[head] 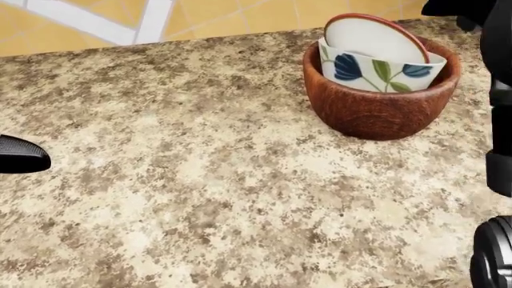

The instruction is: Stack the bowls from largest to smallest.

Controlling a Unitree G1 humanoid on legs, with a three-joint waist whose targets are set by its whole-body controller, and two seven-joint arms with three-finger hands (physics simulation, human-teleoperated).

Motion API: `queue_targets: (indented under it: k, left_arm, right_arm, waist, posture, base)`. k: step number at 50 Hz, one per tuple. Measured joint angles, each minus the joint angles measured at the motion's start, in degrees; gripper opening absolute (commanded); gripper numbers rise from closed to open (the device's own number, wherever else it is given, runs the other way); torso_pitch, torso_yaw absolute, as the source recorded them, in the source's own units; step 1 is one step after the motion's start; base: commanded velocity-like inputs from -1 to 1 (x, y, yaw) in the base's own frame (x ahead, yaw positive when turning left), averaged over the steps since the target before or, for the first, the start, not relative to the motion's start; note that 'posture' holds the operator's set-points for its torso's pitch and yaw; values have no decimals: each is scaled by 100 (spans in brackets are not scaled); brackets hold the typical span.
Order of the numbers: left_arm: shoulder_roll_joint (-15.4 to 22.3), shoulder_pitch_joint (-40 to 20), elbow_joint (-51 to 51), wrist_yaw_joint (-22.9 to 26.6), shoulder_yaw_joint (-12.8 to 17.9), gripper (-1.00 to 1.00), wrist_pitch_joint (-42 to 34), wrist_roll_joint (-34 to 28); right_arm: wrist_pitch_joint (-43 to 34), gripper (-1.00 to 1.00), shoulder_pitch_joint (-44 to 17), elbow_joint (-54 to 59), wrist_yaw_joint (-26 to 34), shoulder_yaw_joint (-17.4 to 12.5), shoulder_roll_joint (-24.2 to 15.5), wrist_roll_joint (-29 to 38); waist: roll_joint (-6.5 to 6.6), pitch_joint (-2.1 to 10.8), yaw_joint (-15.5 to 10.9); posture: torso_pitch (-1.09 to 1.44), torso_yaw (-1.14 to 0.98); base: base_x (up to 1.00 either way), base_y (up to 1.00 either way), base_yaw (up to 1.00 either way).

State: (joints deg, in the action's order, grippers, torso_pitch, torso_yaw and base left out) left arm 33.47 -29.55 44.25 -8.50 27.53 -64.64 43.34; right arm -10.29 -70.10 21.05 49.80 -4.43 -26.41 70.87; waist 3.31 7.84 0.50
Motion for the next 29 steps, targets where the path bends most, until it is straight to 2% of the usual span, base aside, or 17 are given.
queue_targets:
  k: [5, 11, 14, 18, 24, 29]
  left_arm:
    - [31, -120, 62, -171, 9, 100, -135, 181]
    - [171, -162, 154, -460, 129, 100, -221, 558]
    - [246, -13, 183, -534, 223, 100, -155, 740]
    - [395, 108, 151, -672, 379, 100, -96, 972]
    - [558, 568, 224, -742, 686, 100, 232, 1284]
    - [697, 1000, 255, -650, 1099, 100, 476, 1420]
  right_arm:
    - [-152, -4, 940, -1965, 854, -405, -275, -325]
    - [-585, -3, 2024, -3729, 1626, -1057, -868, -1066]
    - [-916, -1, 2588, -4459, 1821, -1639, -1351, -1644]
    - [-1387, 0, 3221, -5029, 1753, -2209, -1874, -2343]
    - [-1867, 2, 4193, -5716, 1495, -3032, -2192, -3320]
    - [-2015, 7, 4971, -5856, 1014, -4288, -2170, -4327]
  waist:
    - [-38, -4, -4]
    - [-69, 10, 13]
    - [-87, 21, 4]
    - [-117, 61, 40]
    - [-138, 110, 57]
    - [-188, 113, 48]
  posture:
    - [-26, 0]
    - [-26, 0]
    - [-26, 0]
    - [-26, 0]
    - [-26, 0]
    - [-26, 0]
  base:
    - [0, 0, 0]
    - [0, 0, 0]
    - [0, 0, 0]
    - [0, 0, 0]
    - [0, 0, 0]
    - [0, 0, 0]
